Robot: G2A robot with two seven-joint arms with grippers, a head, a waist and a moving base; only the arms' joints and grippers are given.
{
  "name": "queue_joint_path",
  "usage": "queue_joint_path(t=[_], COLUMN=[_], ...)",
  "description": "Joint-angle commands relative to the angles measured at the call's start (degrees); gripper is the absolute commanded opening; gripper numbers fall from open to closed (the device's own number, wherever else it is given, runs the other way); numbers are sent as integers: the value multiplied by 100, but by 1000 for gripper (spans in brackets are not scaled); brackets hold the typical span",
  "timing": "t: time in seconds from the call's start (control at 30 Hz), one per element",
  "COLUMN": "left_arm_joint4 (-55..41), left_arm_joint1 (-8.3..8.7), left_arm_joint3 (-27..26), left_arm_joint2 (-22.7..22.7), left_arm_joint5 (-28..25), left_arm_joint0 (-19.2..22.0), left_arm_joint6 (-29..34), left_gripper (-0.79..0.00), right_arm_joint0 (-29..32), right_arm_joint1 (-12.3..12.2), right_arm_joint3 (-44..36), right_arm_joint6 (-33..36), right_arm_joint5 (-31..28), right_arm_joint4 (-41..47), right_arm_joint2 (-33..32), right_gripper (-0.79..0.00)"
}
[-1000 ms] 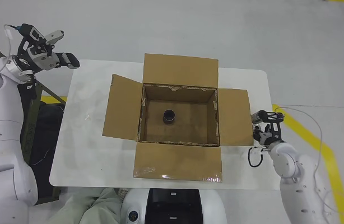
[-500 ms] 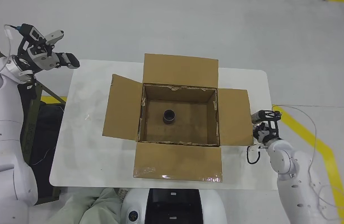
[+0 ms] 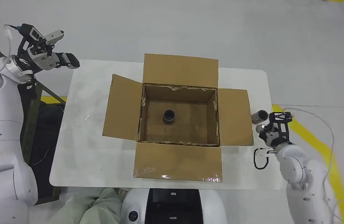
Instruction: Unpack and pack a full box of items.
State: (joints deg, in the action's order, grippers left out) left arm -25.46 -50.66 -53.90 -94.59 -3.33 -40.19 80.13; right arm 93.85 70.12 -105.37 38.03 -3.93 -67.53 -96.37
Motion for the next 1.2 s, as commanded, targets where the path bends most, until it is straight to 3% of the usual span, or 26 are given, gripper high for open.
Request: queue_joint_path(t=[0.0, 0.7, 1.17], left_arm_joint4=[0, 0, 0], left_arm_joint1=[0, 0, 0], left_arm_joint3=[0, 0, 0], left_arm_joint2=[0, 0, 0], left_arm_joint5=[0, 0, 0], left_arm_joint0=[0, 0, 0], left_arm_joint6=[0, 0, 0], left_gripper=[0, 0, 0], right_arm_joint0=[157, 1089, 892], right_arm_joint1=[-5, 0, 8], right_arm_joint3=[-270, -2177, -2920], right_arm_joint6=[-30, -854, -1082], right_arm_joint5=[-2, 8, -560], right_arm_joint4=[-47, 108, 617], right_arm_joint2=[-34, -385, 305], right_gripper=[-785, -785, -785])
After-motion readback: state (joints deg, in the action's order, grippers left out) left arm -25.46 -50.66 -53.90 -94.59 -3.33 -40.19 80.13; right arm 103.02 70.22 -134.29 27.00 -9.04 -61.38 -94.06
